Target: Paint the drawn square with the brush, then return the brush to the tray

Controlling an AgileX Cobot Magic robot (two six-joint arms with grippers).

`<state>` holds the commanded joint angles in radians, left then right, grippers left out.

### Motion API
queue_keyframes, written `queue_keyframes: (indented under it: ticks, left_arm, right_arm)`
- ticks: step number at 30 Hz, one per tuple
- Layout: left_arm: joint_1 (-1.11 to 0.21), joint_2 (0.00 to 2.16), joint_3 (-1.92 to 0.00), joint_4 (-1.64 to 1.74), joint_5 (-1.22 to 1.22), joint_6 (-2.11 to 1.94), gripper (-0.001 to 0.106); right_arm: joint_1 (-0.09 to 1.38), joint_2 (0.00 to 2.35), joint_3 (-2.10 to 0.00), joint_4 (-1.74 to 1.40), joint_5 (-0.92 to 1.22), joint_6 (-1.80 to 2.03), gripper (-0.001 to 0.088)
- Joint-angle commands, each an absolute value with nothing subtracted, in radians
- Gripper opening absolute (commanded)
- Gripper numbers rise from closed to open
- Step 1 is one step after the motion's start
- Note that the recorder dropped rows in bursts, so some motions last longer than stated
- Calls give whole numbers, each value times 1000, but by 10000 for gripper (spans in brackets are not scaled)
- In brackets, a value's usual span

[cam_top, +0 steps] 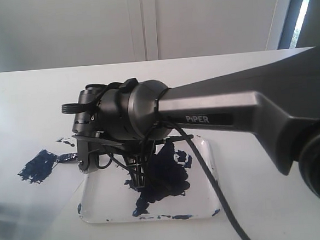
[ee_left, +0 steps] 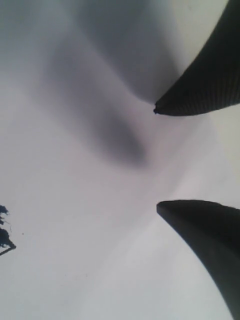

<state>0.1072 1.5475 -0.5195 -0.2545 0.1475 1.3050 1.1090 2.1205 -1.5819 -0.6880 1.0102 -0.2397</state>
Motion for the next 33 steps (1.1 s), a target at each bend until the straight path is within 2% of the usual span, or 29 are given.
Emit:
queue_keyframes:
  ticks: [21,33]
  left_arm:
    - [107,1547,-519,-255,149,1305,564]
    - [107,1547,-519,-255,149,1305,564]
  right_arm:
    - [1109,2122,-1582,-710,1014,-259,0]
    - [1136,2052,-1586,-736,902,-195,0]
